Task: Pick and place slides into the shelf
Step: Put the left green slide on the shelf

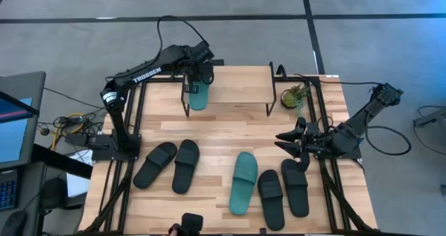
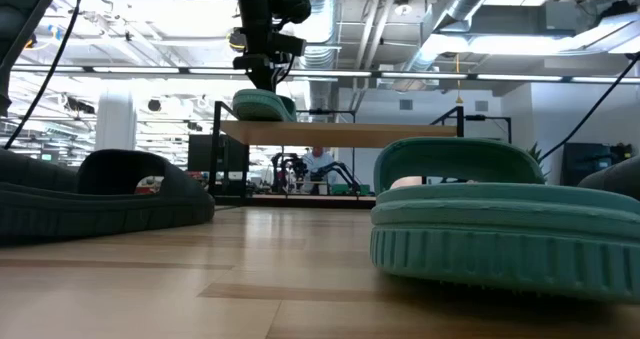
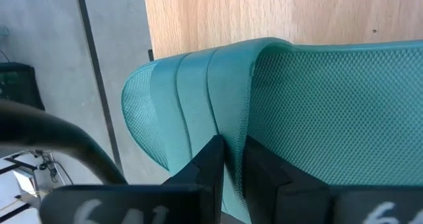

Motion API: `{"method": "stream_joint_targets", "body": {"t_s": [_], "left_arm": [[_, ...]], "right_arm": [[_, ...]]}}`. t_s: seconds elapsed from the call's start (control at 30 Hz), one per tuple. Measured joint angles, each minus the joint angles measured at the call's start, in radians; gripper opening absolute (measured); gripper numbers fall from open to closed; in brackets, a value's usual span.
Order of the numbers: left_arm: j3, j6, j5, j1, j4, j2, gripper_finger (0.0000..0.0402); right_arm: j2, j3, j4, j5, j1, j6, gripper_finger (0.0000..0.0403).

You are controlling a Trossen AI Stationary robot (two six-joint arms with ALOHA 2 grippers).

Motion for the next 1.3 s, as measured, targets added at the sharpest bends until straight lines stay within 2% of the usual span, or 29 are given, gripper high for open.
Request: {"method": "stream_joint_targets", "body": {"t_s": [0.8, 1.3], "left_arm": [[0.0, -0.043, -0.032, 0.002, 0.0, 0.0, 0.0032], [0.0, -0.067, 0.001, 0.002, 0.007, 0.0, 0.0032]], "right_arm": [[0.0, 0.0, -0.007, 0.0, 0.0, 0.0, 0.0122], [0.0, 0.0, -0.007, 0.004, 0.0, 0.0, 0.0122]]}}
